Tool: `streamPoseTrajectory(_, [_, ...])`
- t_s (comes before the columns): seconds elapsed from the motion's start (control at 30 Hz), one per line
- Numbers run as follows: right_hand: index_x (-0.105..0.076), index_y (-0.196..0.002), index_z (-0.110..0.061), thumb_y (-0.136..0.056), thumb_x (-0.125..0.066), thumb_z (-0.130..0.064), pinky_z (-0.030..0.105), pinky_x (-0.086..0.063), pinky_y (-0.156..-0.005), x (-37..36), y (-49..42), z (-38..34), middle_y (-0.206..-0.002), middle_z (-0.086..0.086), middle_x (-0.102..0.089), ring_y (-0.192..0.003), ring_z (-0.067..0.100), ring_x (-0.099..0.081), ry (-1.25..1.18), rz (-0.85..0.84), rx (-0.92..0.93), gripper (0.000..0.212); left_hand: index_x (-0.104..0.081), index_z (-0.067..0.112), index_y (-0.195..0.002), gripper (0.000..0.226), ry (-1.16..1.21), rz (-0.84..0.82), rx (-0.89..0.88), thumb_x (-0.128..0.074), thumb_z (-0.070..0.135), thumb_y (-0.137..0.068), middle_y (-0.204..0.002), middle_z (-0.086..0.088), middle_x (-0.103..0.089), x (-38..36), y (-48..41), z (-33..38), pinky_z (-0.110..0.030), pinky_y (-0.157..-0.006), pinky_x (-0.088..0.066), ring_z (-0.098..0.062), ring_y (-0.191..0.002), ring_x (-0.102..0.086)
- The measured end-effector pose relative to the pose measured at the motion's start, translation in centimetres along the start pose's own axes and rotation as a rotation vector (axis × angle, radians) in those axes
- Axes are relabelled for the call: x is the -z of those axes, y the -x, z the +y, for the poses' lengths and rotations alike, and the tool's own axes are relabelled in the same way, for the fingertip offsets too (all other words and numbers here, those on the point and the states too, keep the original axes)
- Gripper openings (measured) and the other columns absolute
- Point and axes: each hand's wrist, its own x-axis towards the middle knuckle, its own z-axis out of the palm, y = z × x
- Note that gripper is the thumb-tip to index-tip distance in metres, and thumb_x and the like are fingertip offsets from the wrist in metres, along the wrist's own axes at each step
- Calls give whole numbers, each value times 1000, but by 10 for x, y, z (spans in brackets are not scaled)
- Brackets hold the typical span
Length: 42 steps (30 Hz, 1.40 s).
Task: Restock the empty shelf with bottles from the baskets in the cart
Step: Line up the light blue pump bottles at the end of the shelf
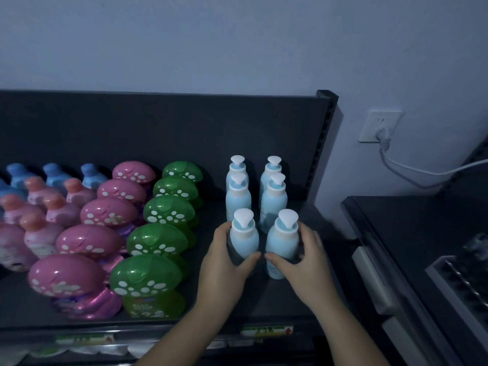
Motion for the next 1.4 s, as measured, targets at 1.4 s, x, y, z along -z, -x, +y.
streamPoseTrajectory(1.4, [-41,-118,-37,-72,-86,-32,21,-48,-83,-14,-22,2,-122,-12,-51,-109,3,-54,51,57,-34,64,-39,42,-122,59,-103,36,66,-78,34,-79,-105,20,-59,-8,-30,-14,-9,-72,-43,3,-96,-59])
